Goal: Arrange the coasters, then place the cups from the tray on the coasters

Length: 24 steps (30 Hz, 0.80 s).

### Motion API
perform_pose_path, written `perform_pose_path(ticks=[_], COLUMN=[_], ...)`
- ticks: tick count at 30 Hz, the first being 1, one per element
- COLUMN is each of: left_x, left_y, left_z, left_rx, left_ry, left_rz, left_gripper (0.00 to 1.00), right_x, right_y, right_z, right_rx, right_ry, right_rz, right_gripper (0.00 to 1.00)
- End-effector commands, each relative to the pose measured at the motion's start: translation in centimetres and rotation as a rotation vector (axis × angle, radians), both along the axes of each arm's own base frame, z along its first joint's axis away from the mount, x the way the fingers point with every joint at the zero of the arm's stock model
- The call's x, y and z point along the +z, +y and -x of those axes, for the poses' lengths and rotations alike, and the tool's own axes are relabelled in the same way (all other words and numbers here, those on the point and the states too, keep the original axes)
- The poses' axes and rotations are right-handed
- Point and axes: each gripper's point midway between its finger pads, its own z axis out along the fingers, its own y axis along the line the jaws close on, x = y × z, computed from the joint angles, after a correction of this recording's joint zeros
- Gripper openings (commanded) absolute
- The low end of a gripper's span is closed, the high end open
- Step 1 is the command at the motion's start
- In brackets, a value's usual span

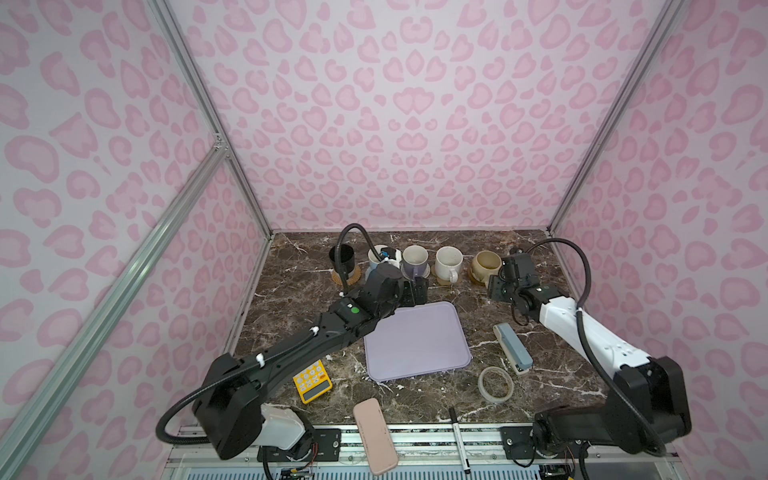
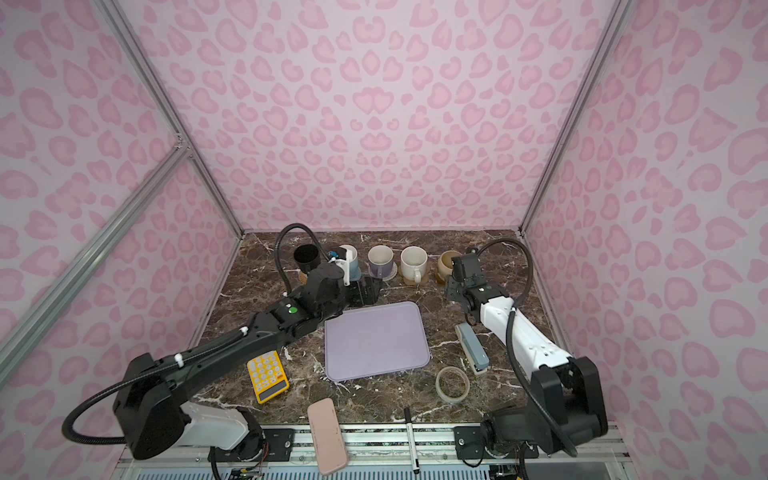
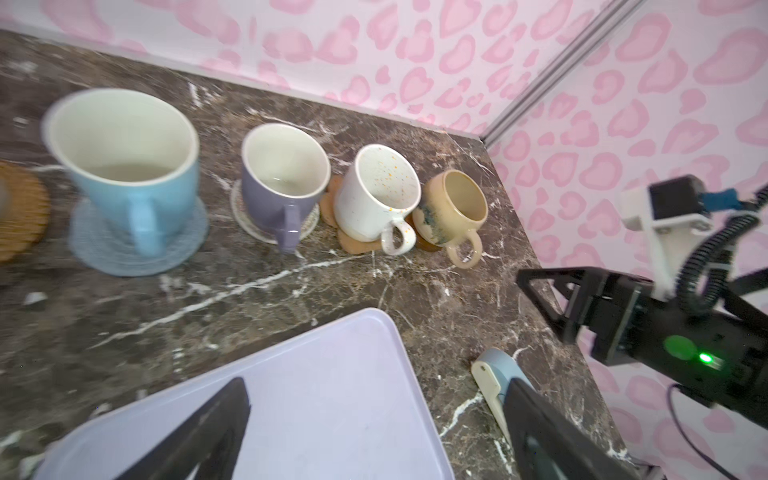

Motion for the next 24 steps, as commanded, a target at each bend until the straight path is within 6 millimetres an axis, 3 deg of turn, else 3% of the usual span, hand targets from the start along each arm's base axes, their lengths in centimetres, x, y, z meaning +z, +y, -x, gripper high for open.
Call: perform_pose_path(ticks=[1, 6, 12, 19, 24], left_x=[1.5, 3.2, 4.3, 0.7, -2.6], left_y=[5.1, 15.1, 23.0, 26.0, 28.9], left_z=[-0.1, 0.7, 1.8, 0.1, -1.1], left_rx=[0.134, 0.443, 0.676, 0.628, 0.680], left_ry=[-0.118, -0.253, -0.366, -0.416, -0.357], left_rz=[-0.088, -0.298, -0.410, -0.502, -0.478], left_gripper=[0.97, 0.95, 0.99, 0.97, 0.97], right_x=[1.8, 2.4, 1.6, -0.7, -0.6], right_y=[-1.2, -2.7, -6.3, -7.4, -8.5], right_z=[0.5, 1.1, 1.0, 1.0, 1.0], right_rx=[-0.054, -0.066, -0.093, -0.028, -0.074], right_ry=[-0.107, -0.228, -0.317, -0.394, -0.499], right_rz=[-0.008, -0.114, 0.028, 0.195, 0.204], right_gripper=[0.93, 0.97, 0.96, 0.94, 0.93])
